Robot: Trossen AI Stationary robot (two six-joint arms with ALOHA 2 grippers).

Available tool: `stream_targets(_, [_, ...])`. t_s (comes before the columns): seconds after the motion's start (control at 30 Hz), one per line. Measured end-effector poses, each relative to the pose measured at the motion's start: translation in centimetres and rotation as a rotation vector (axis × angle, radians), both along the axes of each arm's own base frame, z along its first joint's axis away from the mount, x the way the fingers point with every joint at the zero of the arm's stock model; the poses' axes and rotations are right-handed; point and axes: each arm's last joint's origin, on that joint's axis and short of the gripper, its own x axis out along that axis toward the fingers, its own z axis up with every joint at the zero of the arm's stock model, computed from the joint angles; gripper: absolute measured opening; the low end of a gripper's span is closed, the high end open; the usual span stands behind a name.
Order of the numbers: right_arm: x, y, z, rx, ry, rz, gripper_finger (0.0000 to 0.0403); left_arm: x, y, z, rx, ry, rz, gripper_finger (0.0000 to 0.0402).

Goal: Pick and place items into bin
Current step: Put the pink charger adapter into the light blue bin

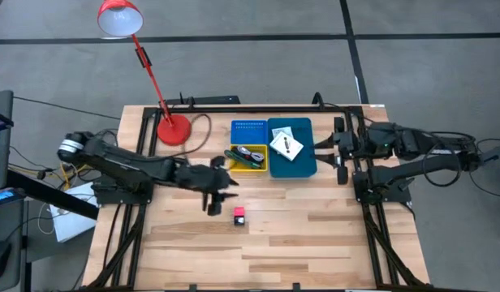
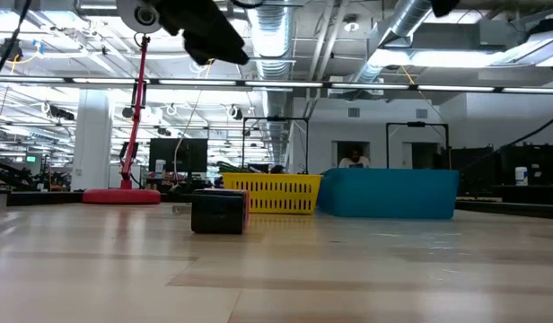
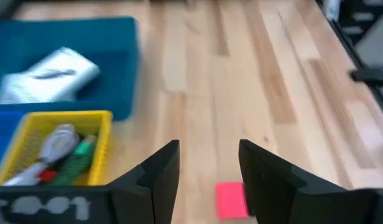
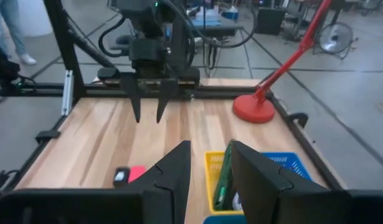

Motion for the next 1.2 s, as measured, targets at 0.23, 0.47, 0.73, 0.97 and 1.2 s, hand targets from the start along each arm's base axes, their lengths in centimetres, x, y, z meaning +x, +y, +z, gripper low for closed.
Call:
stream_targets(0.23, [-0.6,0.5,-3.1,0.032,-0.027,0.03,0.0108,3.9,-0.9,0.2,0.003,0.233,-0.015,0.0155])
stream_targets(0.47, [-1.7,0.8,-5.6,0.083,-0.031,0.042,0.0108,6.2,-1.4,-0.6,0.038,0.48,0.005,0.0155])
stream_targets(0.73, [-2.4,1.2,-6.4,0.09,-0.02,0.083,0.0108,8.1,-1.9,-2.7,0.021,0.568,-0.012,0.0155])
stream_targets(0.97, [-2.5,1.7,-6.7,0.087,0.0,0.121,0.0108,8.6,-2.1,-4.8,-0.022,0.638,0.02,0.0155])
stream_targets(1.2, [-2.6,2.0,-7.0,0.074,0.035,0.153,0.0108,8.6,-2.1,-5.0,-0.029,0.647,0.021,0.0155])
